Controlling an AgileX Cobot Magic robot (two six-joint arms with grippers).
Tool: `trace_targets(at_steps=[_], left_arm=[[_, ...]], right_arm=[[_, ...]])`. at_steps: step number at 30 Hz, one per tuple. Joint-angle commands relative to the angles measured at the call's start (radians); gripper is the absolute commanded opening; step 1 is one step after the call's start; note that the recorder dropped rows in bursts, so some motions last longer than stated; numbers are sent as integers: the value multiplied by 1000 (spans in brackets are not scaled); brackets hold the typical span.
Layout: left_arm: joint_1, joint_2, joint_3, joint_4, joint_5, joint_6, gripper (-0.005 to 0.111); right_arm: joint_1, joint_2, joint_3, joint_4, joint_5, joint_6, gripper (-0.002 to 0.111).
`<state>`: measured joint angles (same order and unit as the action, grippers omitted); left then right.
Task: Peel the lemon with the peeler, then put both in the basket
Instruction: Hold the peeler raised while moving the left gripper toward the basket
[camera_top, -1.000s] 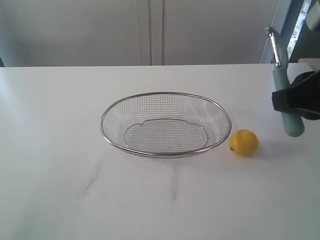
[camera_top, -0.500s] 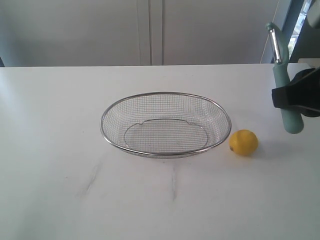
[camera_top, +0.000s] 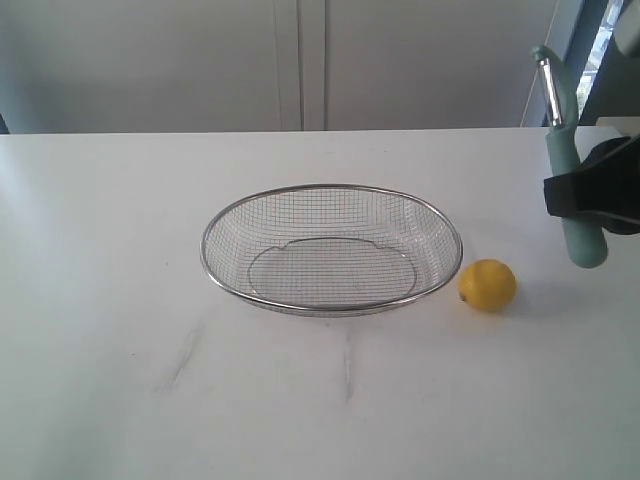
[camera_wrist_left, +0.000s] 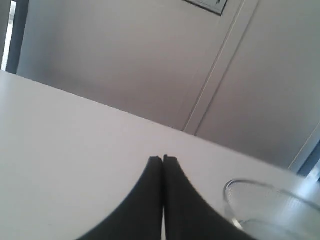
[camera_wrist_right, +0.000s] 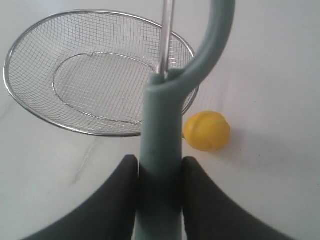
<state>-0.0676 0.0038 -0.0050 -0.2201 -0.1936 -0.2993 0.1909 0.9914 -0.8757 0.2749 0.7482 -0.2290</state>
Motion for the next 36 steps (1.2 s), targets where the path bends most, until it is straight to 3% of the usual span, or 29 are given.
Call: trace_targets(at_steps=[1, 3, 6, 11, 16, 17, 21, 27, 30, 33, 36], left_arm=[[-5, -4, 5, 137, -213, -274, 0], [-5, 19, -7, 270, -240, -349, 0], [-5, 109, -82, 566, -171, -608, 0], [-5, 313, -179, 1172, -243, -1109, 0], [-5, 545, -281, 1932, -357, -1691, 0], [-5, 576, -292, 1965, -370, -1755, 0], [-5, 696, -326, 1965, -394, -1735, 0], [-5, 865, -476, 1965, -385, -1681, 0], [-5, 953, -547, 1965, -265, -1646, 0], [-5, 1038, -594, 1965, -56, -1619, 0], [-5, 1144, -644, 1965, 26, -1568, 0]], right_arm=[[-4, 1, -10, -3, -6, 0, 0], [-4, 1, -10, -3, -6, 0, 0], [-4, -3, -10, -3, 3, 0, 0], [-4, -5, -10, 1, 54, 9, 0], [-4, -12, -10, 2, 86, 9, 0], [-4, -13, -10, 2, 94, 9, 0], [-4, -35, -10, 2, 126, 9, 0], [-4, -73, -10, 3, 124, 9, 0], [-4, -83, -10, 3, 119, 9, 0], [-4, -83, -10, 3, 123, 9, 0], [-4, -83, -10, 3, 127, 14, 0]])
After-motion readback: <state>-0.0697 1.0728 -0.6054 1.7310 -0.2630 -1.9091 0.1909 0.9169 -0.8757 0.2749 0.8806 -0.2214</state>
